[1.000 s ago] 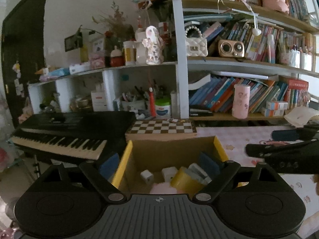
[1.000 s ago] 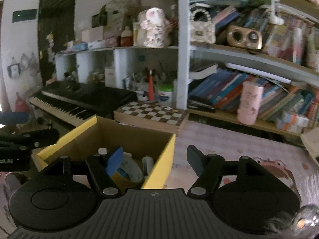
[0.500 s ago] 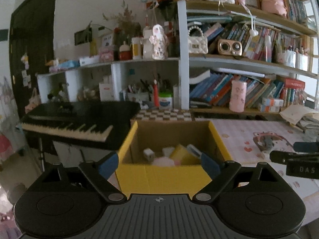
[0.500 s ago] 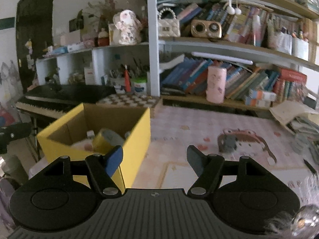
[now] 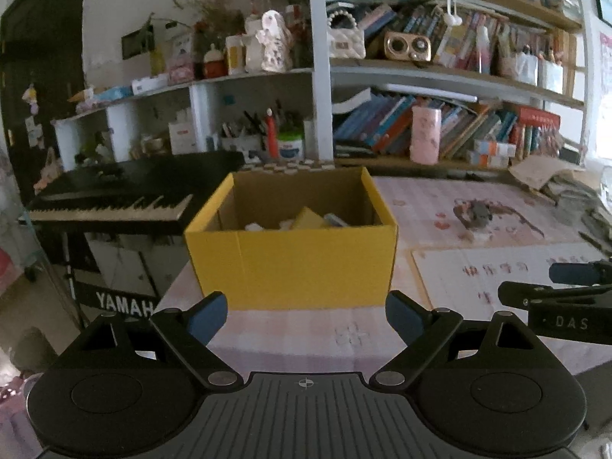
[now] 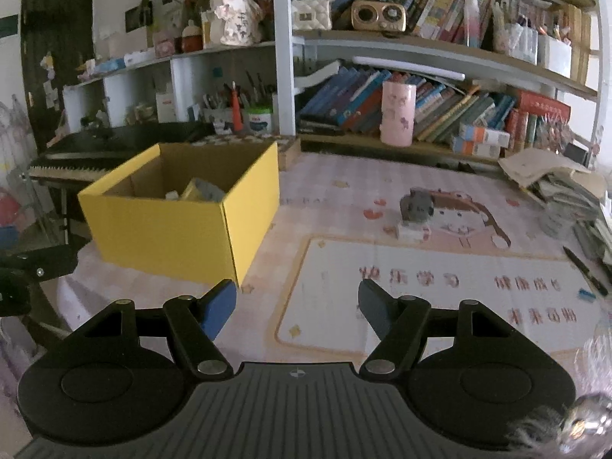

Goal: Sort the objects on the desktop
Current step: 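Withdraw both open tools up out of the yellow box, then move both open tools toward the grey toy car and white card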

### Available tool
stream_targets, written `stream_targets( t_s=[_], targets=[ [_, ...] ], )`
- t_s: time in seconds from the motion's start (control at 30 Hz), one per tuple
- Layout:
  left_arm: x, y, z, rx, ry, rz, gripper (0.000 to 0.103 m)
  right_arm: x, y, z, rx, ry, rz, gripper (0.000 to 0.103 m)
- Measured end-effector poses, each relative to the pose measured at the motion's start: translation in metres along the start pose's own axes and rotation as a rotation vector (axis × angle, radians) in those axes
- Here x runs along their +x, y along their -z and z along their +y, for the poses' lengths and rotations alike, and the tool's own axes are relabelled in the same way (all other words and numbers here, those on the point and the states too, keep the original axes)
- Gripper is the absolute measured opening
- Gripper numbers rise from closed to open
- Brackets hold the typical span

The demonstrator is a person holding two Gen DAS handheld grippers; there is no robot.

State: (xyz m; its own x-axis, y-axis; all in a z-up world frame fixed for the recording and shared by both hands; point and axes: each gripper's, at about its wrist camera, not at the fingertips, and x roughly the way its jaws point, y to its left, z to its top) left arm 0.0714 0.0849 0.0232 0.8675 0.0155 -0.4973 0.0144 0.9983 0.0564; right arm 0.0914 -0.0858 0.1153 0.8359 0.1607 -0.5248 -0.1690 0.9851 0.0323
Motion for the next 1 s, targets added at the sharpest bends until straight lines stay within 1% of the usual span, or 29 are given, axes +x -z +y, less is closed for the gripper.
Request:
stream_targets(
  t_s=[0.13, 0.23, 0.47, 0.77, 1.0],
  targets=[
    [-0.008, 0.010, -0.005, 0.001, 0.010, 0.008, 0.092, -0.011, 0.014, 0.002, 0.006, 0.011, 0.011, 0.068],
    [-0.013, 0.018, -0.008, 0.006, 0.013, 0.013, 0.092, -0.018, 0.021, 0.004, 0.005, 0.024, 0.015, 0.071],
    [-0.019, 0.032, -0.017, 0.021, 0.026, 0.028, 0.092, -0.029, 0.032, 0.006, 0.001, 0.039, 0.034, 0.071],
    [-0.014, 0.035, -0.026, 0.034, 0.067, 0.047, 0.092, -0.036, 0.040, 0.000, 0.015, 0.076, 0.056, 0.073],
    [-0.009, 0.037, -0.041, 0.064, 0.115, 0.066, 0.092, -0.038, 0.047, -0.015, 0.067, 0.121, 0.074, 0.073]
  ],
)
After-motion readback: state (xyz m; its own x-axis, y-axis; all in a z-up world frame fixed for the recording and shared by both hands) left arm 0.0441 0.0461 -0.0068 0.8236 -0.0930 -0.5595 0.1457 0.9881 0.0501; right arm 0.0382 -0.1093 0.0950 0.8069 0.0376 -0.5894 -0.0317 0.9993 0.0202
